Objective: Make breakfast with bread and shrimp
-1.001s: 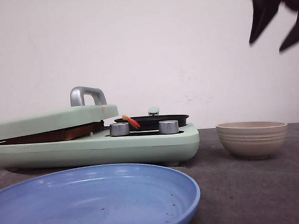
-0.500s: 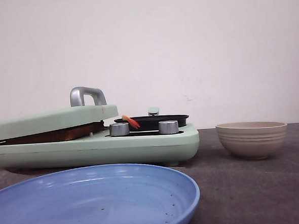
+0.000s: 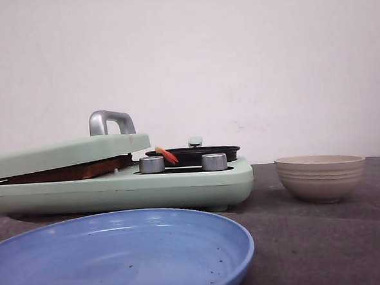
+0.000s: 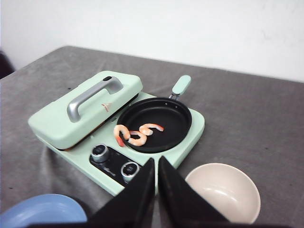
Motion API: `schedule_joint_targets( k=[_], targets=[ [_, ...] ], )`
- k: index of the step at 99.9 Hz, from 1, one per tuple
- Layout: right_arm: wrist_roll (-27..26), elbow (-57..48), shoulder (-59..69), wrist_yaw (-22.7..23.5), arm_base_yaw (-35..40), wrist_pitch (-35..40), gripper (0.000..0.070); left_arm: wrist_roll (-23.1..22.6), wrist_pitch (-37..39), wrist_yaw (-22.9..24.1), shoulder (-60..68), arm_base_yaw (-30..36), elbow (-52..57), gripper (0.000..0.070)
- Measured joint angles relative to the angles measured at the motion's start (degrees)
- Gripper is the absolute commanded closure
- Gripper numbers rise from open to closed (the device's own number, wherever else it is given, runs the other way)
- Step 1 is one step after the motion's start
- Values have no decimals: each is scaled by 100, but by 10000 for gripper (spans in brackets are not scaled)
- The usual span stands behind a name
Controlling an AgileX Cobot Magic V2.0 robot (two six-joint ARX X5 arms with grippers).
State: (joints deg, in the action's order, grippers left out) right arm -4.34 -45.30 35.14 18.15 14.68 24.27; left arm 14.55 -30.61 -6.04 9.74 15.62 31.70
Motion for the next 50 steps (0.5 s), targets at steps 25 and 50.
schedule_joint_targets(
  k=[25,50],
  targets=[
    [-487,1993,-1880,-1086,142,-227,700,328,442,4,-671,0,-813,695],
    [-1180,3145,-3436,-1086,144,15,700,581,269,77,-914,4,-1270,694]
  ],
)
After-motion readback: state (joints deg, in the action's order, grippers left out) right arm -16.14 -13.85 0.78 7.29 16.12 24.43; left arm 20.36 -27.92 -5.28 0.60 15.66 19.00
